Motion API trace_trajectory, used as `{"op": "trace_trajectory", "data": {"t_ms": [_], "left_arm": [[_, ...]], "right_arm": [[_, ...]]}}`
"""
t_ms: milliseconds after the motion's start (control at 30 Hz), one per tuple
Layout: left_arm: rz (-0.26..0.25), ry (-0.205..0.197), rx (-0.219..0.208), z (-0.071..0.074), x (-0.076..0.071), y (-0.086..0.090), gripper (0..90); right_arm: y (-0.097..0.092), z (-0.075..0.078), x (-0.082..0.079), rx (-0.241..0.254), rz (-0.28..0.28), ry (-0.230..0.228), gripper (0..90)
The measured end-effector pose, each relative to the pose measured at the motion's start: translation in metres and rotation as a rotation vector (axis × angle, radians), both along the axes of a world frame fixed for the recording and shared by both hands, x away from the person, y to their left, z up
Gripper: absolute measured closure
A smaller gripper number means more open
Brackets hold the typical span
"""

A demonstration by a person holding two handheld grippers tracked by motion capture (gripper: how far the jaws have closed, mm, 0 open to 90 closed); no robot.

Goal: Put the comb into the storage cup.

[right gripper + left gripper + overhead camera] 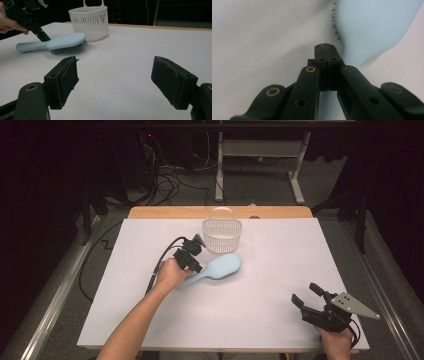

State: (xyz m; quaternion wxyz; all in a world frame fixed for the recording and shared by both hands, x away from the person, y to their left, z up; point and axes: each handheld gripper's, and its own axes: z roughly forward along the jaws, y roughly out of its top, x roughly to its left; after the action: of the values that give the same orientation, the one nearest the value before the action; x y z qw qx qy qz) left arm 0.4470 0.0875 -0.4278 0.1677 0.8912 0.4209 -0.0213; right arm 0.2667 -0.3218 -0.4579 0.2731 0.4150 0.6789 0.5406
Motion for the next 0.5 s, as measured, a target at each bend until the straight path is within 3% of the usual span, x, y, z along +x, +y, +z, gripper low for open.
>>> {"op": "trace_trajectory", "data": {"t_ms": [500], "left_arm": [[0.002,0.01,-0.032,-0.004,-0.011,0.003,88.2]], "right_arm": [[0.0,0.0,0.0,0.0,0.001,0.001,22.0]]}}
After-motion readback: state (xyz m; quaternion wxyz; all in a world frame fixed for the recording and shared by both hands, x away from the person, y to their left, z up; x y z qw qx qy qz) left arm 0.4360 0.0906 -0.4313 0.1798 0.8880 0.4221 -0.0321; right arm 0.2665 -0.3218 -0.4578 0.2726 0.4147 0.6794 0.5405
